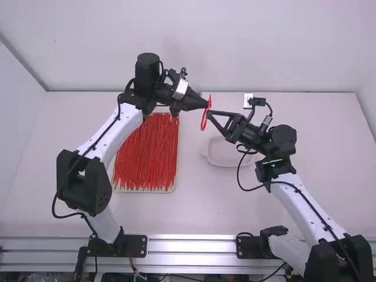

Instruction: Fasten the cable tie

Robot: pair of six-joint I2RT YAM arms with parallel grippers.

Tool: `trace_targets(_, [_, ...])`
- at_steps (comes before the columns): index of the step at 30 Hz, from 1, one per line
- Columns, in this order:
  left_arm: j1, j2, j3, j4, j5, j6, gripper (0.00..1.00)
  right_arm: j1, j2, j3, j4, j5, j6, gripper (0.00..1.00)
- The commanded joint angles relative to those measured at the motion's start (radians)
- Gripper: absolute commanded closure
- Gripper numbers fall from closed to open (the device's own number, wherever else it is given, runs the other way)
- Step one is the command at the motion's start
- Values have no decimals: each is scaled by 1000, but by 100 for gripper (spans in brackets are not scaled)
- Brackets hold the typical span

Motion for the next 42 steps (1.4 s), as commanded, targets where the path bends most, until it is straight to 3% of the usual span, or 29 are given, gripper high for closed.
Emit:
trace_targets(1, [-6, -14, -6, -2, 34, 1, 98, -31, 2, 35, 13, 35, 3, 100])
trace_targets(42, [-72, -23, -6, -8, 34, -25, 99, -47, 3, 35, 35, 156, -40, 100])
